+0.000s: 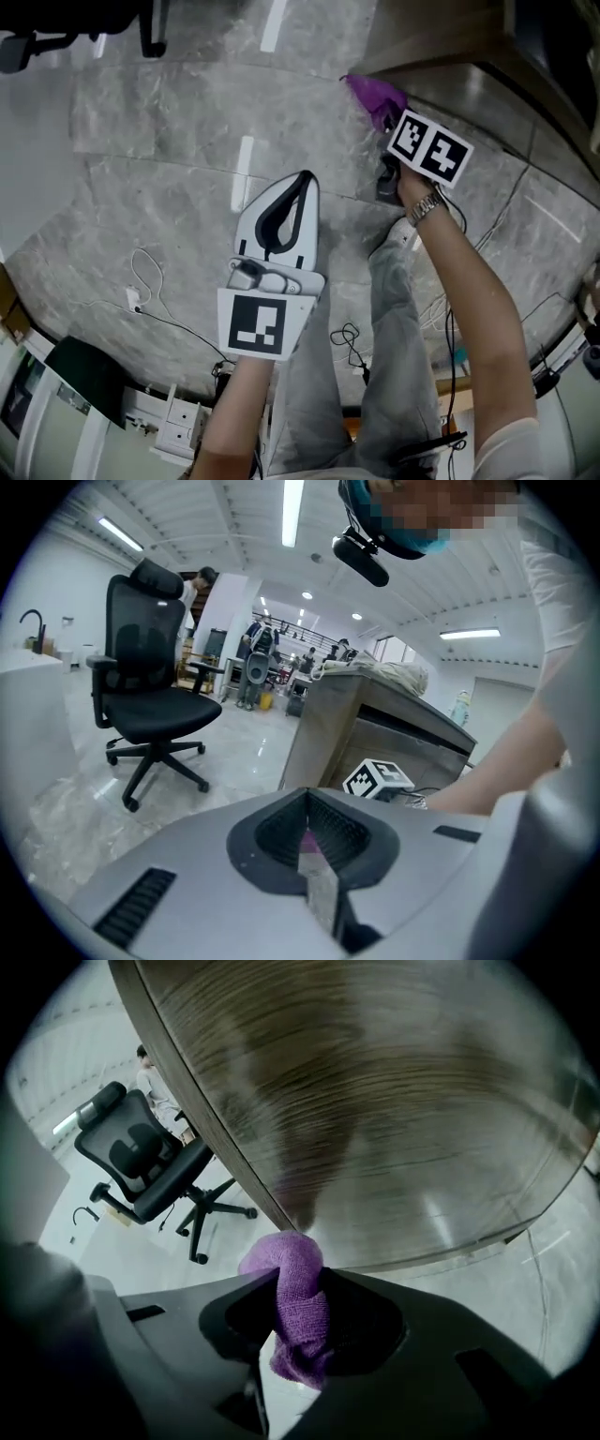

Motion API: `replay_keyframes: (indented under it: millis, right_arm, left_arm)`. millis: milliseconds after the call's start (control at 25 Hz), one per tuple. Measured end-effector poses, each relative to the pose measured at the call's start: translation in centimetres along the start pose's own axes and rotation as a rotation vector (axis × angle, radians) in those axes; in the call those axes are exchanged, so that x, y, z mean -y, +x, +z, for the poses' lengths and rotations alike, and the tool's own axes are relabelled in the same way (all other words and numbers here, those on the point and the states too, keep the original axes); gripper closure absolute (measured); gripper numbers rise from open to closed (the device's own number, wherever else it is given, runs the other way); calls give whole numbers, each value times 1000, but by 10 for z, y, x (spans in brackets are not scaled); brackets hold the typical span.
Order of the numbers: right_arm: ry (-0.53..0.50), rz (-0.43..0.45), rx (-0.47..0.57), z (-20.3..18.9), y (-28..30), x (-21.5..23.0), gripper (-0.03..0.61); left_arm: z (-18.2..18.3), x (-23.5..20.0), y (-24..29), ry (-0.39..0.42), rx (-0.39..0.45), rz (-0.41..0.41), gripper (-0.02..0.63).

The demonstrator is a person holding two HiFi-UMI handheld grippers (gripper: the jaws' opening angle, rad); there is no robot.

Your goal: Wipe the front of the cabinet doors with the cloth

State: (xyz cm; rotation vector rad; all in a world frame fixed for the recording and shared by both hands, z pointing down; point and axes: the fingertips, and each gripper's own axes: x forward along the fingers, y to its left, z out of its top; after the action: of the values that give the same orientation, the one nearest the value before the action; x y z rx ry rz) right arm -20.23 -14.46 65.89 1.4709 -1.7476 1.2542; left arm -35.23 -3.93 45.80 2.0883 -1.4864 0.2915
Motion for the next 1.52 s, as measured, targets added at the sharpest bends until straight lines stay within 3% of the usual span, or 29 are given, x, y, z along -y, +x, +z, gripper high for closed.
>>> replay_keyframes:
  millis: [240,440,920,1120,1320,1520]
  right_arm:
    - [25,-34,3,11,9,30,460]
    - [51,-62,2,22,-6,83,460]
    - [31,-200,20,34,-56,280,460]
    - [97,-287,66,33,-80,343,460]
    - [97,-324,42,2,-93,348,460]
    - [78,-273,4,-34,-73,288,460]
  left_arm:
    - [-25,-5,-16,-17,5,99,607]
    - [-30,25,-1,-14,11,112,607]
    - [-46,168,77,-11,-12,-33,607]
    - [-66,198,86,-4,-55,-89,607]
    - [-65,198,83,18,-81,-142,607]
    - [-51,167,76,55,-87,-177,607]
